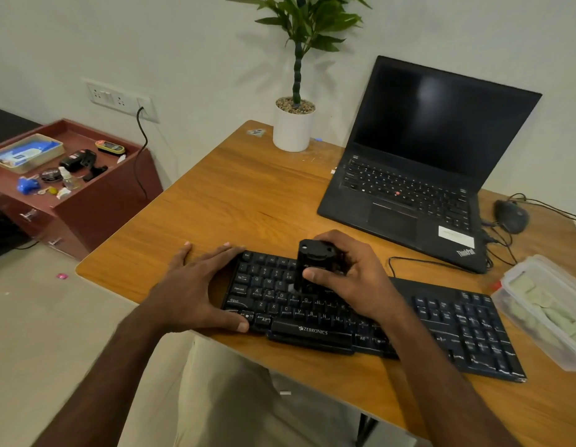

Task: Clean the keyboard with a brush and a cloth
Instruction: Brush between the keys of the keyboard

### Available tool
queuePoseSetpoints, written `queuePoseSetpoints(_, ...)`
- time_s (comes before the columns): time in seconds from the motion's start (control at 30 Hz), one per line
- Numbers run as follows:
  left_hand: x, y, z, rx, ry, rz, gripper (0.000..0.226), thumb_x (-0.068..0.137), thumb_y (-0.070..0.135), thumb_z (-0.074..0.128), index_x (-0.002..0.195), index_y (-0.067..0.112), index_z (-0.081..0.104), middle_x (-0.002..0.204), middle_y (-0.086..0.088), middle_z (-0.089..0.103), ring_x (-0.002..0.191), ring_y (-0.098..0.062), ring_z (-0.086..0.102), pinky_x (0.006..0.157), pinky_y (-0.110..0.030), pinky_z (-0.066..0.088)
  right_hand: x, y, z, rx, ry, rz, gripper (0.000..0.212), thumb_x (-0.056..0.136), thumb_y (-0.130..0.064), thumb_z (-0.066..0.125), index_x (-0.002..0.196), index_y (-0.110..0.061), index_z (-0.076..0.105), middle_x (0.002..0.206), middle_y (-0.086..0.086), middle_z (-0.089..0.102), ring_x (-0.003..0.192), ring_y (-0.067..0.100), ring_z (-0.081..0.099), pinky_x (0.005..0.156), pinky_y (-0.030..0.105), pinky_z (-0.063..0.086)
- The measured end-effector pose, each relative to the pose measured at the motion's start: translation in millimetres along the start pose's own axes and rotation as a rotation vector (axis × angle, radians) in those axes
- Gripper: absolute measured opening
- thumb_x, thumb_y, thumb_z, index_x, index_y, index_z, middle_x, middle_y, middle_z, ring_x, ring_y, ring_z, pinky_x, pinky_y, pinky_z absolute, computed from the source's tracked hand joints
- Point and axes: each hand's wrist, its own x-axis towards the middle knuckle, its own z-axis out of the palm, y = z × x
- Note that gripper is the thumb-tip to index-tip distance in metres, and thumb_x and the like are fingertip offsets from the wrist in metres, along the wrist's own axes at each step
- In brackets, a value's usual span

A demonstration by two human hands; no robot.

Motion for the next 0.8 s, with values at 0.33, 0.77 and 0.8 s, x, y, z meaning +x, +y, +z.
queuePoseSetpoints(0.33, -0.3, -1.1, 0.7, -0.026, 0.013, 0.005, 0.131, 0.044, 0.102, 0.055, 0.155, 0.047, 0.009, 0.164, 0.011, 0.02, 0.149, -0.003, 0.013, 0.123, -0.045, -0.013, 15.9, -8.8, 36.3, 0.177, 0.122, -0.101, 0.024, 0.083, -0.004, 0.078, 0.103, -0.008, 0.066, 0.093, -0.003, 0.063, 0.086, 0.013, 0.063, 0.074, 0.027, 0.054)
queuePoseSetpoints(0.77, 0.3, -1.8, 1.0, -0.022, 0.003, 0.001, 0.13, 0.045, 0.101, 0.055, 0.154, 0.049, 0.007, 0.164, 0.011, 0.018, 0.148, -0.002, 0.011, 0.123, -0.046, -0.012, 6.7, -7.6, 2.3, 0.177, 0.08, -0.041, 0.022, 0.084, -0.01, 0.078, 0.102, -0.015, 0.067, 0.095, 0.0, 0.064, 0.092, 0.027, 0.065, 0.077, 0.035, 0.058)
queuePoseSetpoints(0.8, 0.3, -1.4, 0.7, -0.023, 0.003, 0.002, 0.13, 0.045, 0.101, 0.056, 0.153, 0.049, 0.007, 0.164, 0.01, 0.019, 0.146, 0.0, 0.011, 0.123, -0.046, -0.013, 9.6, -10.3, 6.9, 0.21, 0.096, -0.057, 0.022, 0.084, -0.008, 0.078, 0.102, -0.013, 0.067, 0.095, 0.004, 0.064, 0.093, 0.03, 0.065, 0.079, 0.037, 0.059)
